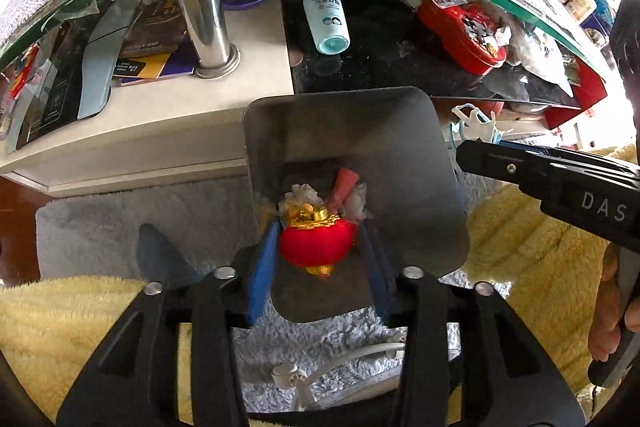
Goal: Collect trash
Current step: 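Carry both items over the bin and open both tools to drop them, then grasp the white tissue with the left tool while the right tool grasps the red block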
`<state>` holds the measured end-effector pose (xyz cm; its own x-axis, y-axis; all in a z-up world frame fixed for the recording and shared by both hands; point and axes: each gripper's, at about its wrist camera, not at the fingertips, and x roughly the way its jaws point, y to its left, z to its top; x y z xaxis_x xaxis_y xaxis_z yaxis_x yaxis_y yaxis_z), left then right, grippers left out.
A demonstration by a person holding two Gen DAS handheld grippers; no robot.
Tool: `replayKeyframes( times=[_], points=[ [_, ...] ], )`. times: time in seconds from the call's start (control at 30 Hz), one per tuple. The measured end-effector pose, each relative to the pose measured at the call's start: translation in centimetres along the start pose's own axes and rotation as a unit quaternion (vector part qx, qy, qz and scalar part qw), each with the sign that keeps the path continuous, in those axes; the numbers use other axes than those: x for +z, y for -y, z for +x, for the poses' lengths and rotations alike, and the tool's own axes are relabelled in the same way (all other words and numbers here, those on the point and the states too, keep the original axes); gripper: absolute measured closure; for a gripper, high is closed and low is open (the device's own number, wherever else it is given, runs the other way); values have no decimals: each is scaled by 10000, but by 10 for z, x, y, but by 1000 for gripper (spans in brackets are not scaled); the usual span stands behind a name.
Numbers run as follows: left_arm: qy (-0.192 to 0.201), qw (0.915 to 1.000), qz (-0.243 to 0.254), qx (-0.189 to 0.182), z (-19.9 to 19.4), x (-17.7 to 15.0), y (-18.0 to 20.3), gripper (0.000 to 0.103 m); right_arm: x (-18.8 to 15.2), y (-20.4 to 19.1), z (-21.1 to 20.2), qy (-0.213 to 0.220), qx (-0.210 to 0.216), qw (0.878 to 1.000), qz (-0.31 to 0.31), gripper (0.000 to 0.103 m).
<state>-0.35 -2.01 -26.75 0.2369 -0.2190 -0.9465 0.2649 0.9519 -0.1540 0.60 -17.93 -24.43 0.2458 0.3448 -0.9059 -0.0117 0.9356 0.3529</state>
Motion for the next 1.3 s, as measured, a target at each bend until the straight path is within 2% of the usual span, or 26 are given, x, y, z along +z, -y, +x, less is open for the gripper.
replayKeyframes(
  times=[0.07, 0.1, 0.13, 0.2, 0.3, 0.43, 0.5, 0.57, 0.7, 0.8, 1.0, 1.3],
  points=[
    [32, 10000, -12, -24, -2, 2, 0, 48, 2, -1, -1, 45, 19, 10000, -14, 55],
    [53, 10000, -10, -34, -3, 2, 0, 44, 2, -1, -2, 86, 15, 10000, -26, 50],
    [80, 10000, -3, -38, -5, 3, 1, 42, 3, -1, -4, 122, 2, 9999, -36, 49],
    [116, 9999, -10, -17, -8, 5, 1, 30, 6, 0, -6, 174, 5, 9998, -16, 46],
    [159, 9999, -31, 9, -12, 7, 0, 22, 10, 4, -15, 301, 10, 9995, 72, 34],
    [264, 9996, -43, 109, -24, 11, -3, 14, 17, 9, -28, 432, -1, 9990, 127, 23],
    [353, 9993, -46, 133, -33, 15, -4, 11, 22, 10, -36, 495, -32, 9987, 119, 21],
    [425, 9990, -56, 143, -42, 20, -5, 9, 26, 9, -45, 589, -99, 9982, 96, 14],
    [575, 9983, -21, 115, -63, 37, -6, 8, 41, 9, -69, 870, -203, 9960, -22, 12],
    [741, 9969, 121, 232, -78, 50, -5, 8, 58, 14, -89, 1108, -250, 9935, -33, 12],
    [1049, 9937, 96, 379, -100, 94, -13, 8, 97, 26, -114, 1509, -464, 9875, 16, 11],
    [1264, 9910, 26, 445, -93, 173, -19, 8, 164, 47, -95, 1587, -796, 9841, -71, 11]
  ],
)
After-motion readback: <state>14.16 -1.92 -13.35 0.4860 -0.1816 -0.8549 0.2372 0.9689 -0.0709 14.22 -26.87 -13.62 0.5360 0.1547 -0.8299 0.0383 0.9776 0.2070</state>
